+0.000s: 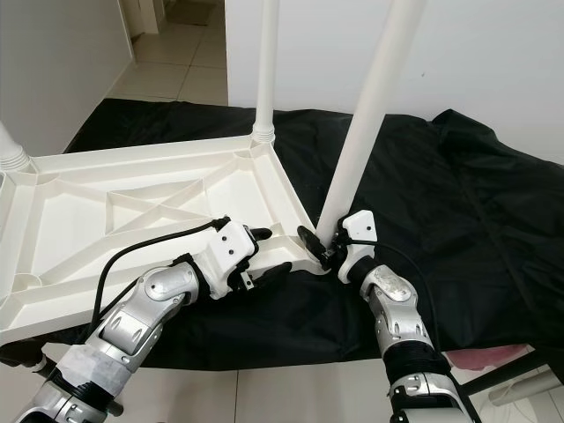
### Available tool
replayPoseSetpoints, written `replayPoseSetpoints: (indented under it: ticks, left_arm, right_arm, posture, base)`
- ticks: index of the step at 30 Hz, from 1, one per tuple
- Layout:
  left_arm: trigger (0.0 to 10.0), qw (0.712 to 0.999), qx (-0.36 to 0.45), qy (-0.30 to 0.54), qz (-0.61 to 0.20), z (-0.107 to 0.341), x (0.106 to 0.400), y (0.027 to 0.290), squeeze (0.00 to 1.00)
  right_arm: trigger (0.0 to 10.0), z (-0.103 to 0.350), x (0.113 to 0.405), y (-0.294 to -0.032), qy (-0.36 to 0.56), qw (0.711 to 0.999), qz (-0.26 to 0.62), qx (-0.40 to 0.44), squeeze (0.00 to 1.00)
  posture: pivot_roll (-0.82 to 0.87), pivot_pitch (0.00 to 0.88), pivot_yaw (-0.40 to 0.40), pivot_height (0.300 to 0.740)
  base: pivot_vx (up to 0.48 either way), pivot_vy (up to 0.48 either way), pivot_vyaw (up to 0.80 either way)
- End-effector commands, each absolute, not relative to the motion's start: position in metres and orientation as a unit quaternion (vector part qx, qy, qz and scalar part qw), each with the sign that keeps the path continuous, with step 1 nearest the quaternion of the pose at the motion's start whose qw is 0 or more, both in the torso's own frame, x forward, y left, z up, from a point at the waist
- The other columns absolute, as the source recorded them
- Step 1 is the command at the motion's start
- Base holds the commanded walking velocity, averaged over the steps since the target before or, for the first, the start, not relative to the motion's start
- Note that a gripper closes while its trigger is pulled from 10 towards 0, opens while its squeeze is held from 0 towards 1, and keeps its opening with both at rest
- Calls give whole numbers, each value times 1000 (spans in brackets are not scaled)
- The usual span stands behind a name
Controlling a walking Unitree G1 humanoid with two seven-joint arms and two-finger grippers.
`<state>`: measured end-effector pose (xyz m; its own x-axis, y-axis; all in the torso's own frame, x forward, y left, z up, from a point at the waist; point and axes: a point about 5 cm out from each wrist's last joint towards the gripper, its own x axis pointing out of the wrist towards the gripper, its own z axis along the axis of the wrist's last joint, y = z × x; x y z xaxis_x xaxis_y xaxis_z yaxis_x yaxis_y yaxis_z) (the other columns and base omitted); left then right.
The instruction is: Building children table
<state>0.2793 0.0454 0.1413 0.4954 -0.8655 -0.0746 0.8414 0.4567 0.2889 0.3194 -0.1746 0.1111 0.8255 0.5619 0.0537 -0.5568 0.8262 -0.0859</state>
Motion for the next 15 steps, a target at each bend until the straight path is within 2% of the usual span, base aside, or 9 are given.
replayPoseSetpoints:
  ticks: [1, 3, 4, 6, 7, 10, 15]
  left_arm:
    - [10000, 847, 152, -46, -508, 140, 276, 43, 0]
    - [10000, 847, 152, -46, -508, 140, 276, 43, 0]
    - [10000, 847, 154, -51, -507, 141, 275, 43, 0]
    - [10000, 847, 154, -51, -507, 141, 275, 43, 0]
    - [10000, 837, 169, -58, -518, 137, 272, 42, 0]
    - [10000, 837, 169, -58, -518, 137, 272, 42, 0]
    - [10000, 830, 147, -44, -536, 136, 270, 40, 0]
  right_arm:
    - [4235, 102, 315, -179, -18, 958, 285, -36, 0]
    - [4235, 102, 315, -179, -18, 958, 285, -36, 0]
    - [10000, 101, 315, -180, -17, 959, 282, -35, 0]
    - [10000, 101, 315, -180, -17, 959, 282, -35, 0]
    - [10000, 102, 314, -181, -12, 969, 243, -29, 0]
    - [10000, 102, 314, -181, -12, 969, 243, -29, 0]
    - [10000, 104, 316, -179, -12, 986, 167, -4, 0]
  posture:
    - [-3, 0, -67, 740]
    - [-3, 0, -67, 740]
    - [-3, 0, -67, 740]
    - [-3, 0, -67, 740]
    - [-14, 0, -67, 740]
    - [-14, 0, -67, 740]
    - [-15, 0, -72, 740]
  base:
    - [0, 0, 0]
    - [0, 0, 0]
    - [0, 0, 0]
    - [0, 0, 0]
    - [0, 0, 0]
    - [0, 0, 0]
    - [0, 0, 0]
